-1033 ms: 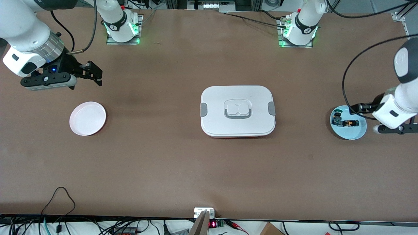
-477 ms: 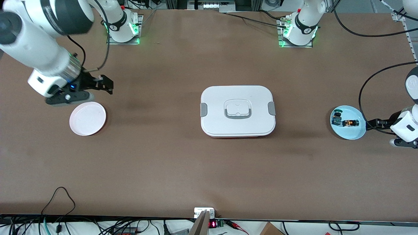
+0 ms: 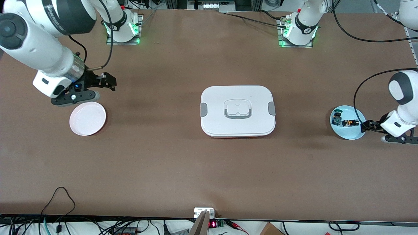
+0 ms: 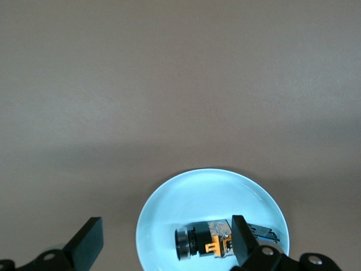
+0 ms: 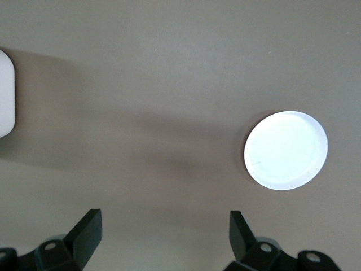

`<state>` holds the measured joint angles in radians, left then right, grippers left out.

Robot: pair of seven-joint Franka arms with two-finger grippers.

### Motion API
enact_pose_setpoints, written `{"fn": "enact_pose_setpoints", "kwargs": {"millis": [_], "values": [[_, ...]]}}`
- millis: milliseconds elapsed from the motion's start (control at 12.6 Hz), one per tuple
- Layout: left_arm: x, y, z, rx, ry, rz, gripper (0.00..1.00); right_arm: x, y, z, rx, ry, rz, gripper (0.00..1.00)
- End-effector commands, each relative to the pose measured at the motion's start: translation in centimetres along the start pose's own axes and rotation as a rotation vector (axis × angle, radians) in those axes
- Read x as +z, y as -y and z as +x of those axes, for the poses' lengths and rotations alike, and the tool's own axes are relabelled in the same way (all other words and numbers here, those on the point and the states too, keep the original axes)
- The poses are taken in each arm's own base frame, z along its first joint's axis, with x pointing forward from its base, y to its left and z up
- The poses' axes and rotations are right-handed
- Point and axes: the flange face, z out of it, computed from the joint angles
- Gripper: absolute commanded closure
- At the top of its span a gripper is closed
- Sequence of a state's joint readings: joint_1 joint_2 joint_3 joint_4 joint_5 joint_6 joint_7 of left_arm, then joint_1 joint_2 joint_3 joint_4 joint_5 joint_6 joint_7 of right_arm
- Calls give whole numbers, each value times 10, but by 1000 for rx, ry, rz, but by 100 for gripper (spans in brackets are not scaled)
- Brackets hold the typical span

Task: Transfer orange switch to right arm and place
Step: 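Lower the left gripper over the orange switch on the blue plate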

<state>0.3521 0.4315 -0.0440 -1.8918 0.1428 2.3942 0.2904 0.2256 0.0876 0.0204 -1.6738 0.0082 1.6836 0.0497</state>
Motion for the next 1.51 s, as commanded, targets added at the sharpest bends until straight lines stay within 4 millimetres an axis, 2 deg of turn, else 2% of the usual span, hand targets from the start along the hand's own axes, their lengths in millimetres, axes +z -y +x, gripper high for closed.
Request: {"fn": "enact_pose_setpoints", "kwargs": {"millis": [0, 238, 397, 715, 953, 1192, 1430], "values": [[8, -10, -25, 14, -37, 11, 0, -20, -13, -7, -6, 25, 16, 0], [37, -19, -64, -1, -117, 18, 0, -43, -21, -22, 21, -8, 81, 0], [55, -14, -80, -25, -136, 18, 0, -52, -27, -26, 34, -33, 98, 0], [69, -21, -84, -42, -112, -1, 0, -61, -37, -29, 63, -66, 155, 0], [66, -22, -80, -46, -122, 0, 0, -70, -38, -39, 61, -74, 141, 0], [80, -24, -83, -53, -105, -12, 0, -68, -44, -57, 59, -73, 67, 0], [88, -25, -84, -55, -105, -16, 0, -67, -47, -57, 61, -74, 50, 0]]}}
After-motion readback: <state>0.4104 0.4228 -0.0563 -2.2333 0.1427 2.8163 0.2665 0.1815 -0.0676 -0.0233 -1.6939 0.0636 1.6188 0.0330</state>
